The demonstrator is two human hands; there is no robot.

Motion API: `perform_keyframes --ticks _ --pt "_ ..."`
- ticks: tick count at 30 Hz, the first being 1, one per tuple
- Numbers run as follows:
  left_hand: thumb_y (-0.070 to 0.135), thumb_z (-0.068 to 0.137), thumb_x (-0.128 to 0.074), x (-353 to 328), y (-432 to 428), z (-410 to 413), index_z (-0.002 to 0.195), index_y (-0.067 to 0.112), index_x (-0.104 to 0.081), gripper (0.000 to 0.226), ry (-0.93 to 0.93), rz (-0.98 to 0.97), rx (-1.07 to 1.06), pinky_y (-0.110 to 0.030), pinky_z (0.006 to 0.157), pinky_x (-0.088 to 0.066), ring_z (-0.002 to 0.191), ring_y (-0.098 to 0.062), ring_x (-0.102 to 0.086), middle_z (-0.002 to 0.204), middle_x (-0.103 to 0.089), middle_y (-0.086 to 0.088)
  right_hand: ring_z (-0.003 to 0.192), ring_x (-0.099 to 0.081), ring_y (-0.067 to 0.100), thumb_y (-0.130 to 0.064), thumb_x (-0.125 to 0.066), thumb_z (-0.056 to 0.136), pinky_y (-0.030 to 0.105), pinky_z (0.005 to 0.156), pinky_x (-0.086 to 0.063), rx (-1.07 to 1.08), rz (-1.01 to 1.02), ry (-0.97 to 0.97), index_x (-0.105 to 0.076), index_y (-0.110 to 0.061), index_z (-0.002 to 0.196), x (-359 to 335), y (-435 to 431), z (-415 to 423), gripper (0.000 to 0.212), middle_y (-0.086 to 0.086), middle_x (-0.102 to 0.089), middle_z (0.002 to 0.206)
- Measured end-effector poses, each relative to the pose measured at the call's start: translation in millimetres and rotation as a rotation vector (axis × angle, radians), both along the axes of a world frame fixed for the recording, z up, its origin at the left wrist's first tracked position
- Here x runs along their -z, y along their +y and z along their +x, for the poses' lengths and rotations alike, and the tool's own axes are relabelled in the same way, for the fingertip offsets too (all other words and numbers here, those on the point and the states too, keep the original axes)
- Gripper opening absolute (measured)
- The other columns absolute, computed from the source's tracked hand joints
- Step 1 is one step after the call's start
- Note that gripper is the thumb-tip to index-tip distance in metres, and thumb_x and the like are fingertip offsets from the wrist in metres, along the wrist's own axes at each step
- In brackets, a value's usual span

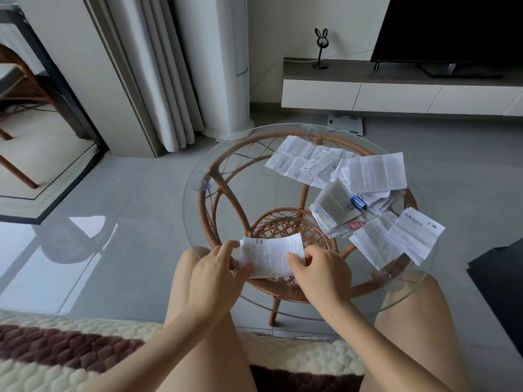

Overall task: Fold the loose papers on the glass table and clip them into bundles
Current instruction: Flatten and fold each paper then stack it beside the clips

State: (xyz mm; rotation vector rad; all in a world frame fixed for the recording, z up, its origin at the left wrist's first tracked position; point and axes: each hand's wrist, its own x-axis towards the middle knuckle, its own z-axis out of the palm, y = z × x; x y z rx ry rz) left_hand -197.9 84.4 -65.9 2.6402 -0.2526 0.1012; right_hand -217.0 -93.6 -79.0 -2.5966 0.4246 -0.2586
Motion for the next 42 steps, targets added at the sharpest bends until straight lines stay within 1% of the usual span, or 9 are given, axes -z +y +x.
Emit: perform_keyframes --ticks 5,8,11,14,22,27,30,33,42 --pt "0.032 0.084 -0.07 13.6 4.9 -3.5 0.116 0.015 -0.063 0.037 -0.087 -0.037 0.052 -0.005 0.051 -0.026 0.063 -0.004 -0.045 0.081 -0.063 0.007 0.047 -0.031 0.004 -0.044 -0.052 0.091 0.022 0.045 -0.018 -0.015 -0.053 0.105 -0.032 -0.022 0.056 -5.6 0.5 5.5 0.046 -0.009 -0.037 0.052" --pt "0.027 0.088 -0.062 29.6 8.8 0.6 0.103 0.011 -0.068 0.023 -0.319 0.03 0.18 -0.021 0.056 -0.046 0.068 -0.014 -0.055 0.083 -0.063 0.0 0.049 -0.031 0.002 -0.047 -0.053 0.09 0.022 0.045 -0.018 -0.027 -0.064 0.13 -0.033 -0.023 0.057 -4.2 -0.5 6.6 0.046 -0.009 -0.038 0.053" --pt "0.006 0.08 -0.049 32.8 5.3 7.6 0.112 0.014 -0.069 0.038 -0.4 0.163 0.388 -0.044 0.088 -0.053 0.106 -0.028 -0.058 0.115 -0.064 -0.009 0.049 -0.03 0.001 -0.049 -0.054 0.089 0.022 0.045 -0.017 -0.017 -0.082 0.113 -0.031 -0.023 0.057 -1.6 0.6 7.1 0.048 -0.01 -0.037 0.052" --pt "0.005 0.073 -0.028 33.4 -1.2 15.6 0.126 0.018 -0.062 0.064 -0.344 0.308 0.569 -0.053 0.106 -0.032 0.132 -0.028 -0.044 0.138 -0.052 -0.008 0.052 -0.037 0.007 -0.049 -0.053 0.09 0.022 0.045 -0.017 -0.014 -0.124 0.09 -0.036 -0.022 0.06 -0.3 1.8 7.9 0.044 -0.009 -0.045 0.058" --pt "-0.014 0.073 -0.057 39.2 -3.3 18.3 0.145 0.024 -0.025 0.088 -0.154 0.212 0.61 -0.048 0.11 -0.001 0.142 -0.027 -0.013 0.153 -0.026 -0.004 0.066 -0.048 0.016 -0.044 -0.055 0.091 0.017 0.048 -0.018 -0.055 -0.215 0.003 -0.05 -0.019 0.08 -1.3 4.8 5.9 0.028 0.0 -0.066 0.081" --pt "-0.015 0.052 -0.068 44.0 -1.3 22.8 0.137 0.018 -0.05 0.093 -0.203 0.259 0.638 -0.053 0.103 -0.021 0.133 -0.029 -0.032 0.143 -0.044 -0.008 0.088 -0.062 0.029 -0.026 -0.07 0.081 0.036 0.068 -0.051 -0.181 -0.372 -0.105 -0.06 -0.012 0.123 12.7 12.7 3.4 0.046 0.013 -0.066 0.102" --pt "-0.012 0.054 -0.063 42.2 1.6 25.9 0.141 0.022 -0.044 0.095 -0.21 0.262 0.651 -0.051 0.106 -0.019 0.136 -0.025 -0.027 0.146 -0.034 -0.003 0.124 -0.052 0.03 -0.031 -0.031 0.1 0.049 0.101 -0.034 -0.349 -0.469 -0.087 -0.056 -0.015 0.13 19.4 7.9 5.5 0.043 0.009 -0.057 0.132" --pt "-0.01 0.057 -0.064 40.5 5.3 26.9 0.143 0.024 -0.04 0.096 -0.202 0.296 0.676 -0.05 0.107 -0.018 0.137 -0.024 -0.027 0.147 -0.035 -0.003 0.129 -0.047 0.024 -0.04 -0.003 0.101 0.052 0.103 -0.02 -0.393 -0.491 0.091 -0.054 -0.014 0.132 22.8 0.0 6.7 0.065 0.004 -0.052 0.137" --pt "0.001 0.093 -0.037 35.6 16.2 25.4 0.143 0.045 -0.011 0.072 -0.072 0.229 0.607 -0.036 0.113 0.012 0.142 -0.015 0.009 0.154 0.0 0.007 0.12 -0.056 0.022 -0.036 -0.028 0.091 0.056 0.104 -0.019 -0.401 -0.593 -0.013 -0.058 -0.009 0.126 22.7 -22.0 -2.6 0.054 0.004 -0.059 0.129"
